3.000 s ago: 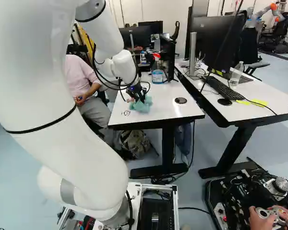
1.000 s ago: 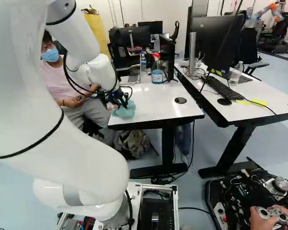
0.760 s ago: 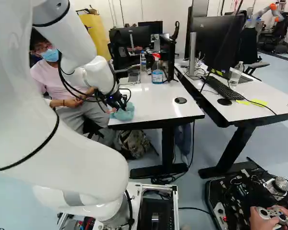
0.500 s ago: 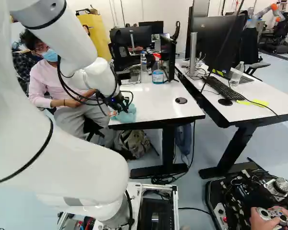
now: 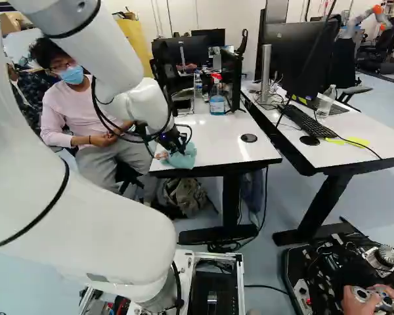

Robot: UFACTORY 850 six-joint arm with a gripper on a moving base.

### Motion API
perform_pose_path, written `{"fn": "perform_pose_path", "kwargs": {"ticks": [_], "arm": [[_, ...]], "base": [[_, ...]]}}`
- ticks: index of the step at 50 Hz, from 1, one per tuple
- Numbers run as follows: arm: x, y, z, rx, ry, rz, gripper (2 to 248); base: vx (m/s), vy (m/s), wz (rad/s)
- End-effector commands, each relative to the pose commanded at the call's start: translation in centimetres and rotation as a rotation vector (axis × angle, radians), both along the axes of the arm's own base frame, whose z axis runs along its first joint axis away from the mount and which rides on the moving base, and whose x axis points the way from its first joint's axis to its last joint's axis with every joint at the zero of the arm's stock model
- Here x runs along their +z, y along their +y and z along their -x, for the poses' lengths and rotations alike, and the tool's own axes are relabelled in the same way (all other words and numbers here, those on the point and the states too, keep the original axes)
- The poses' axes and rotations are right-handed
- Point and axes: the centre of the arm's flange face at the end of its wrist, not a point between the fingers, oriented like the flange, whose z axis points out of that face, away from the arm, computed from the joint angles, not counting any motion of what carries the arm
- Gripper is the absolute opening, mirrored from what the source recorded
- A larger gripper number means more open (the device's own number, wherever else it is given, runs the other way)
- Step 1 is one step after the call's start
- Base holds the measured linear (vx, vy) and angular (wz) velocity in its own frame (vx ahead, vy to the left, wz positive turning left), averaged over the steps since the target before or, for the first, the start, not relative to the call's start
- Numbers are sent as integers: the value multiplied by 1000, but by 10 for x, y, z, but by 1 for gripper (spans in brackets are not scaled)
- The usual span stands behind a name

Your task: Clean the table with the green towel

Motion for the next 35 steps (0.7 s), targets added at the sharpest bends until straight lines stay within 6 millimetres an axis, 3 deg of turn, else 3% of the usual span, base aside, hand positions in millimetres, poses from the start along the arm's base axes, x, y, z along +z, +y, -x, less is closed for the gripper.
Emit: {"fn": "perform_pose_path", "kwargs": {"ticks": [18, 35], "arm": [[2, -12, -35, -29, 7, 0, 39], [3, 5, -62, 13, 7, 0, 39]], "base": [[0, 0, 0], [0, -3, -15]]}}
